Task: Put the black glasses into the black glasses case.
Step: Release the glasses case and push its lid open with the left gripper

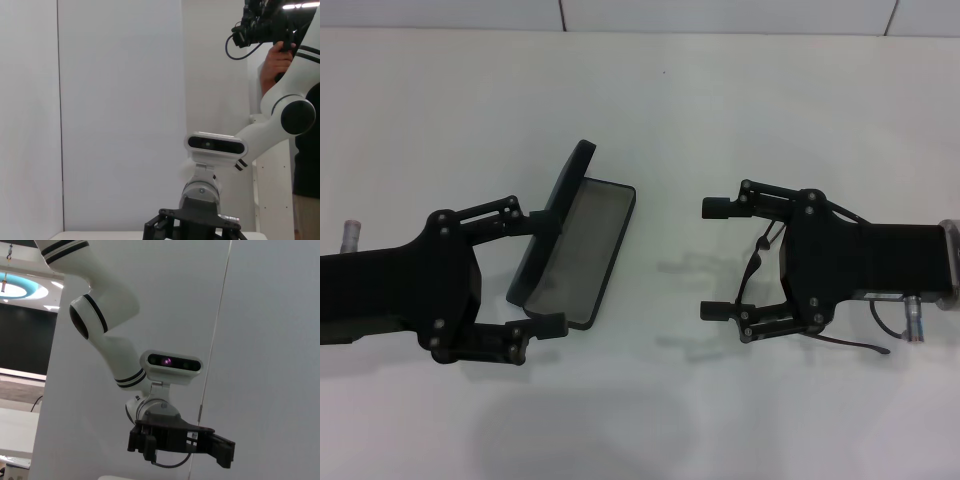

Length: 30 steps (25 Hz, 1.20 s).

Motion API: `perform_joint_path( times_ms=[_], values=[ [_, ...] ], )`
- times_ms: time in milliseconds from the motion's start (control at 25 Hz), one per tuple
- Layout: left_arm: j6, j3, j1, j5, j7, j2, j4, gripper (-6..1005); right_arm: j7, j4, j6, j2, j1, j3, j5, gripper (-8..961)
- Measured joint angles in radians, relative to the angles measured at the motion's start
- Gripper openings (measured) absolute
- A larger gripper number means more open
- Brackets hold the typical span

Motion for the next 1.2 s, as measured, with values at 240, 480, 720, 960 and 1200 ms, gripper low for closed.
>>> perform_joint_path(
  times_ms=[240,480,720,960,1200],
  values=[
    [0.0,0.0,0.0,-0.001,0.0,-0.001,0.0,880,0.0,-0.001,0.0,-0.002,0.001,0.0,-0.001,868],
    [0.0,0.0,-0.004,-0.009,-0.001,-0.003,0.0,873,0.0,-0.002,0.005,-0.001,0.001,0.0,-0.001,867],
    [-0.018,0.004,-0.038,-0.125,-0.204,-0.009,-0.047,866,0.002,-0.017,0.032,-0.01,-0.017,0.035,0.001,867],
    [-0.119,0.031,-0.155,-0.183,-0.497,-0.015,-0.213,858,0.007,-0.043,0.033,-0.017,-0.077,0.171,-0.002,866],
    [-0.194,0.293,-0.27,-0.304,-0.814,-0.058,-0.383,849,0.003,-0.038,0.043,-0.025,-0.104,0.208,-0.002,866]
  ],
)
